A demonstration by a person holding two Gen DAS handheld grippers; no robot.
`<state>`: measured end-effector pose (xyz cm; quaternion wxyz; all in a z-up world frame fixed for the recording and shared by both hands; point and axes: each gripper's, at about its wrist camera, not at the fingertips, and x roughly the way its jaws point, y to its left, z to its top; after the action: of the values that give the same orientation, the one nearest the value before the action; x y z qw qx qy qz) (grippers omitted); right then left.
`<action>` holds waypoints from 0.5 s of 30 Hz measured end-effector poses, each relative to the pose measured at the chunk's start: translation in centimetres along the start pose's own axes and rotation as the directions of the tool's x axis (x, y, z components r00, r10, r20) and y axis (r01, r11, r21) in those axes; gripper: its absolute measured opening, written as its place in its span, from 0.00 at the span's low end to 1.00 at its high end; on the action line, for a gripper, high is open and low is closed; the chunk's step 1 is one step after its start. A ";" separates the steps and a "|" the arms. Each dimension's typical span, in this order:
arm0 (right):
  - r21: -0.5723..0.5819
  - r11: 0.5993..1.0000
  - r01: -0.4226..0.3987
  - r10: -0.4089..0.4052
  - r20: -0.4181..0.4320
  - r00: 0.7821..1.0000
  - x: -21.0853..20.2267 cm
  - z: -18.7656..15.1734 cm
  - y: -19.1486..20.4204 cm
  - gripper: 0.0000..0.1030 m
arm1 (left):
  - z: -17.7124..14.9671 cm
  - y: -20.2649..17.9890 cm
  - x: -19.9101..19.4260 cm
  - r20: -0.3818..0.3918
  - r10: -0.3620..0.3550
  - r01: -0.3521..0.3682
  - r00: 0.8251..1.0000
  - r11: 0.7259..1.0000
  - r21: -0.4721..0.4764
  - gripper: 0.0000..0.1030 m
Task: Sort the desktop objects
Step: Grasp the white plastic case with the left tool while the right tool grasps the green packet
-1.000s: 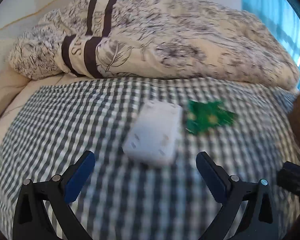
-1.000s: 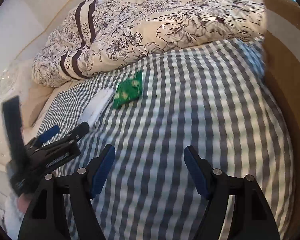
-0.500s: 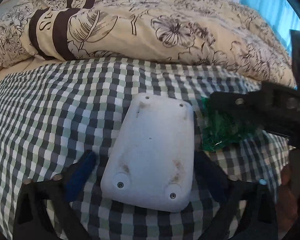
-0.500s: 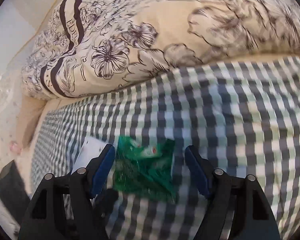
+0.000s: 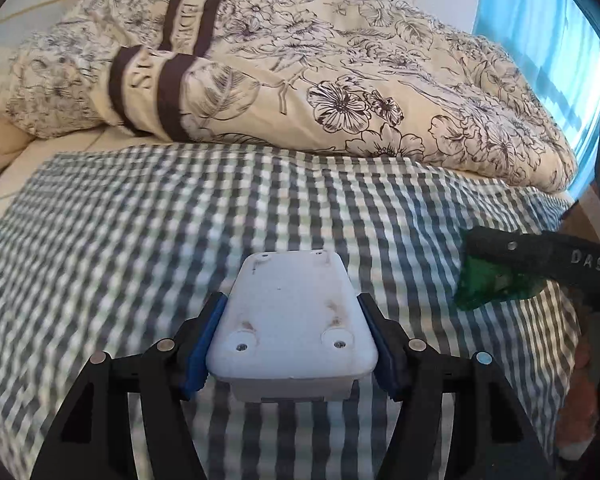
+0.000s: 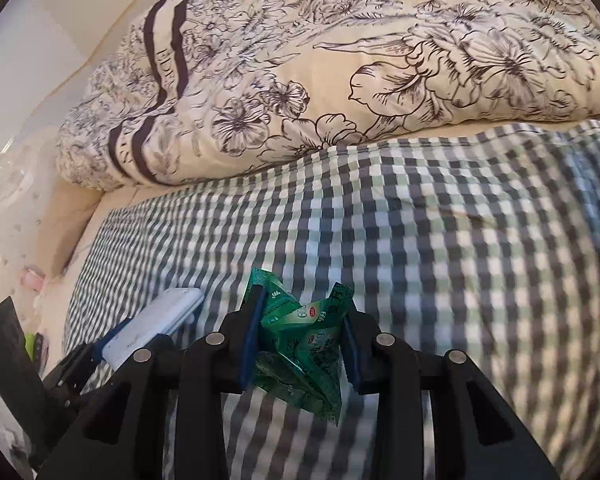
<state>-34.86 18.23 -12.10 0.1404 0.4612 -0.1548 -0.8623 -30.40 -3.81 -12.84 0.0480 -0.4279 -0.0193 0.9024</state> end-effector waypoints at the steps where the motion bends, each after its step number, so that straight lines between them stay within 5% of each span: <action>1: 0.001 1.000 -0.010 0.010 0.004 1.000 -0.8 -0.4 0.1 0.33 | -0.4 0.0 -0.5 -0.001 0.009 -0.009 1.000 1.000 0.007 0.64; 15: -0.054 0.998 -0.008 0.011 0.059 0.998 -10.0 -5.3 2.5 0.33 | -3.3 0.0 -10.1 0.045 0.018 -0.018 0.999 1.000 -0.012 0.64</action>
<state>-24.78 19.07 -6.41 0.1523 0.4305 -0.1377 -0.8789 -21.53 -4.83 -7.12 0.0369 -0.4079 -0.0216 0.9120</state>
